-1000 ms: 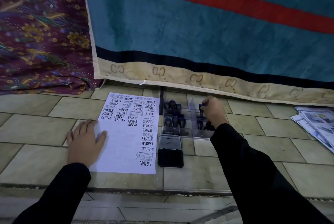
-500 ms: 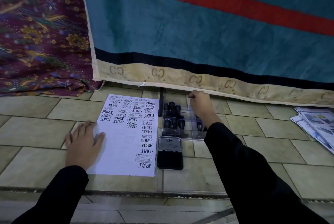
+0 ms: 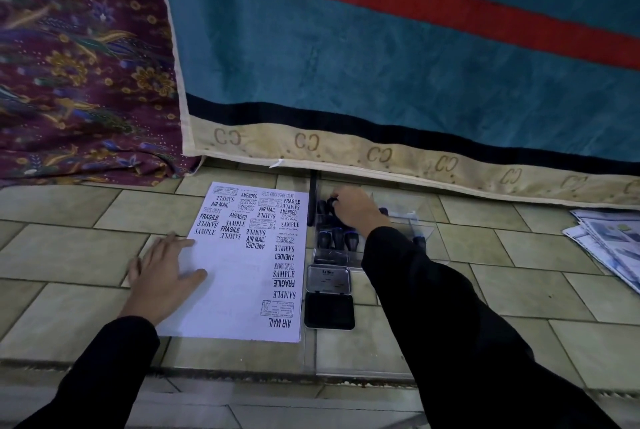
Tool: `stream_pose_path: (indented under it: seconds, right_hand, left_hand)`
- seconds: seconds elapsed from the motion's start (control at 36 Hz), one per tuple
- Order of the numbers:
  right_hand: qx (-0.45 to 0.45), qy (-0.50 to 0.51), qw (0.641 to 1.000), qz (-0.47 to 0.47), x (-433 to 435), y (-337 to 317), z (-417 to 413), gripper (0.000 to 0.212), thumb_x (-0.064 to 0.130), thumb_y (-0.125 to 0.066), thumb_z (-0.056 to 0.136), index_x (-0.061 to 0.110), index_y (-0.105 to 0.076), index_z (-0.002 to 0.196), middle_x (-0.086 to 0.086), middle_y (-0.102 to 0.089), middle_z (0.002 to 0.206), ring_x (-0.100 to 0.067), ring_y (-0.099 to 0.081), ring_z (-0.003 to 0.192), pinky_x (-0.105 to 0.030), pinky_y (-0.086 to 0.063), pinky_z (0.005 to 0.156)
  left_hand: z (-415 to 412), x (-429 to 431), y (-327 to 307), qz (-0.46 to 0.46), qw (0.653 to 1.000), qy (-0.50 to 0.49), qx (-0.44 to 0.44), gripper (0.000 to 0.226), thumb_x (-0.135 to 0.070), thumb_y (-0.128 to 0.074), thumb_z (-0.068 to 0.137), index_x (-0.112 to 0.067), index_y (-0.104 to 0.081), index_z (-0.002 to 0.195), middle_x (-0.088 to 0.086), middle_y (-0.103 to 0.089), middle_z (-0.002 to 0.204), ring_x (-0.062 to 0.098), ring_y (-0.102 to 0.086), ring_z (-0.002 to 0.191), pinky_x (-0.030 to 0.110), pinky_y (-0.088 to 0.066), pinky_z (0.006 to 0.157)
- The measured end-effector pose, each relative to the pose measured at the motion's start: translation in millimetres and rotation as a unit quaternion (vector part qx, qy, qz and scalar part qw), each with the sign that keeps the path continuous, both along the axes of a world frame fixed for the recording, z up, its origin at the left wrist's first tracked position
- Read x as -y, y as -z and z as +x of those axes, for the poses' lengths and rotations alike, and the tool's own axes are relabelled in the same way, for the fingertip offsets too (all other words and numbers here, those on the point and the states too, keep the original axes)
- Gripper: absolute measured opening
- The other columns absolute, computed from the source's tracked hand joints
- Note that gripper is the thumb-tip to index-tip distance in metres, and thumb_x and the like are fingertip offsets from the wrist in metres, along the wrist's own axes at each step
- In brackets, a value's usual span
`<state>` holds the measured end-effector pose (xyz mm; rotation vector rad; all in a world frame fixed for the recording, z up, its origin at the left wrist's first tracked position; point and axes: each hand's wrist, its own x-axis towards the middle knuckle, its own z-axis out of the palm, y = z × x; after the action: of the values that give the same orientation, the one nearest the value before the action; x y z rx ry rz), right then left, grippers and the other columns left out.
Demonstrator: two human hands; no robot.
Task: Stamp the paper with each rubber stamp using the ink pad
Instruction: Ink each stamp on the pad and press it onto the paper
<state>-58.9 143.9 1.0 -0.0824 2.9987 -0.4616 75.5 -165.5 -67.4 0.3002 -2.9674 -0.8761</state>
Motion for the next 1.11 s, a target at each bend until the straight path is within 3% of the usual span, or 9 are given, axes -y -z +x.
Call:
stream_pose_path:
  seconds: [0.42,0.56,0.64,0.75,0.86,0.97,1.03,1.11]
  right_hand:
    - [-0.008,0.009,1.0,0.029,5.1,0.5,1.9,0.028,0.012,-0.052,0.092,0.012,-0.056,0.119,-0.014,-0.06,0.121,-0.031,-0.054,0.114,-0.04,-0.046,0.094]
    - [-0.086,0.031,0.995,-0.038,3.3,0.2,-0.1,0.02,0.016,-0.061,0.087,0.013,-0.057,0.107,-0.011,-0.066,0.106,-0.03,-0.059,0.101,-0.035,-0.047,0.079]
    - [-0.115,0.036,0.99,-0.079,1.7,0.9,-1.5,0.015,0.016,-0.065,0.084,0.015,-0.059,0.097,-0.009,-0.066,0.1,-0.027,-0.06,0.094,-0.037,-0.051,0.078]
    - [-0.163,0.054,0.969,-0.178,-3.2,-1.0,0.4,0.012,0.008,-0.067,0.08,0.011,-0.057,0.087,-0.01,-0.064,0.093,-0.025,-0.061,0.085,-0.037,-0.054,0.074]
    - [-0.199,0.079,0.938,-0.271,-11.7,-6.4,5.0,0.017,0.008,-0.07,0.08,0.012,-0.06,0.094,-0.01,-0.063,0.1,-0.018,-0.063,0.079,-0.017,-0.05,0.068]
    - [-0.227,0.057,0.93,-0.285,-20.2,-8.5,21.5,0.025,0.007,-0.07,0.081,0.011,-0.063,0.105,-0.009,-0.057,0.104,-0.003,-0.054,0.07,0.004,-0.041,0.063]
    - [-0.227,0.043,0.925,-0.302,-23.7,-9.3,34.3,0.025,0.006,-0.069,0.081,0.009,-0.064,0.105,-0.007,-0.054,0.106,0.0,-0.054,0.073,0.0,-0.046,0.071]
    - [-0.209,0.03,0.919,-0.332,-25.7,-9.6,58.4,0.026,0.008,-0.069,0.082,0.011,-0.062,0.107,-0.006,-0.056,0.108,-0.004,-0.06,0.08,-0.012,-0.054,0.075]
  left_hand:
    - [-1.1,6.4,1.7,0.034,0.999,0.004,-0.015,0.069,-0.049,-0.05,0.066,-0.029,-0.048,0.132,0.0,-0.036,0.151,0.02,-0.026,0.142,0.043,-0.008,0.114]
    - [-4.8,6.6,-1.7,0.106,0.993,-0.043,-0.036,0.063,-0.049,-0.05,0.07,-0.024,-0.051,0.127,0.001,-0.053,0.136,0.025,-0.045,0.129,0.049,-0.016,0.115]
    - [-7.6,2.4,-4.2,0.085,0.995,-0.055,-0.026,0.058,-0.052,-0.051,0.077,-0.022,-0.051,0.127,0.003,-0.055,0.133,0.028,-0.047,0.126,0.052,-0.019,0.113]
    - [-10.7,-15.5,-8.6,0.046,0.994,-0.062,-0.079,0.046,-0.042,-0.061,0.086,-0.019,-0.053,0.125,0.008,-0.048,0.14,0.03,-0.041,0.132,0.054,-0.022,0.112]
    - [-7.2,-45.4,-13.7,0.045,0.99,0.046,-0.128,0.048,-0.036,-0.065,0.088,-0.016,-0.052,0.129,0.008,-0.045,0.146,0.027,-0.038,0.136,0.047,-0.025,0.113]
    - [5.9,-79.6,-14.8,0.042,0.973,0.201,-0.109,0.069,-0.072,-0.049,0.079,-0.032,-0.044,0.135,-0.014,-0.033,0.15,0.01,-0.024,0.142,0.042,-0.018,0.119]
    - [12.0,-95.1,-11.8,0.029,0.965,0.247,-0.088,0.083,-0.086,-0.039,0.072,-0.038,-0.035,0.139,-0.024,-0.021,0.148,0.001,-0.013,0.142,0.039,-0.008,0.121]
    - [15.3,-113.3,-4.9,-0.002,0.959,0.277,-0.066,0.099,-0.093,-0.037,0.063,-0.039,-0.027,0.145,-0.019,-0.018,0.156,0.002,-0.009,0.144,0.038,-0.001,0.121]
